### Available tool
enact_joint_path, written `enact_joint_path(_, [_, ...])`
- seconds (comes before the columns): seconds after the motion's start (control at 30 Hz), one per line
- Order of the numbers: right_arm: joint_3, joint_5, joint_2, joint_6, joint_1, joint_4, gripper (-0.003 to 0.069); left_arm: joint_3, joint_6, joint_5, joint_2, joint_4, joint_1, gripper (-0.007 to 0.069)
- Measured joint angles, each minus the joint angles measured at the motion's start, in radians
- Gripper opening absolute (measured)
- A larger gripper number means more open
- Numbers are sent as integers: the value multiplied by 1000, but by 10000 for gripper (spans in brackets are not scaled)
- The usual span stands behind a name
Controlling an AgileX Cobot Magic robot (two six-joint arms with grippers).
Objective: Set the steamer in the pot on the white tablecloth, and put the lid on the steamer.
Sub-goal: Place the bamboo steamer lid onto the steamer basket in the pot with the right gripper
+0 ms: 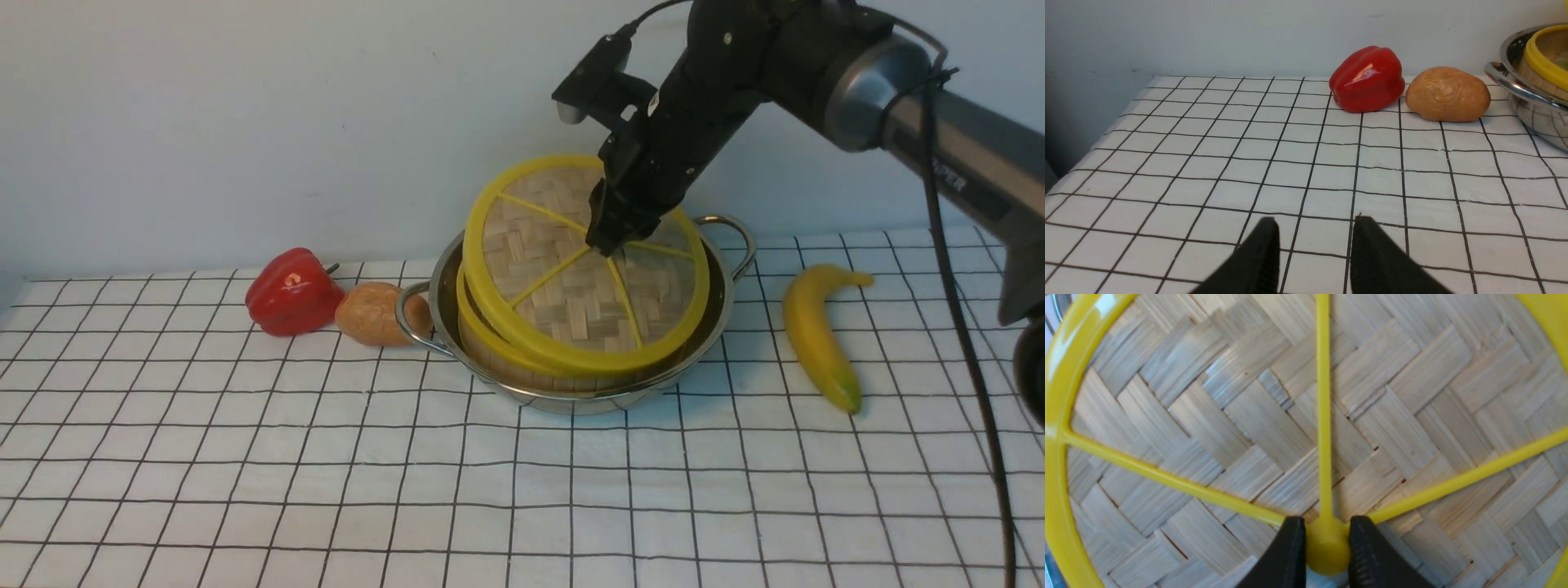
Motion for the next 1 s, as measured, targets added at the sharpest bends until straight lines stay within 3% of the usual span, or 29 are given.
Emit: enact_joint_path(1.0, [-1, -55, 50, -214, 1, 27, 148, 0, 0, 0, 0, 0, 0, 243])
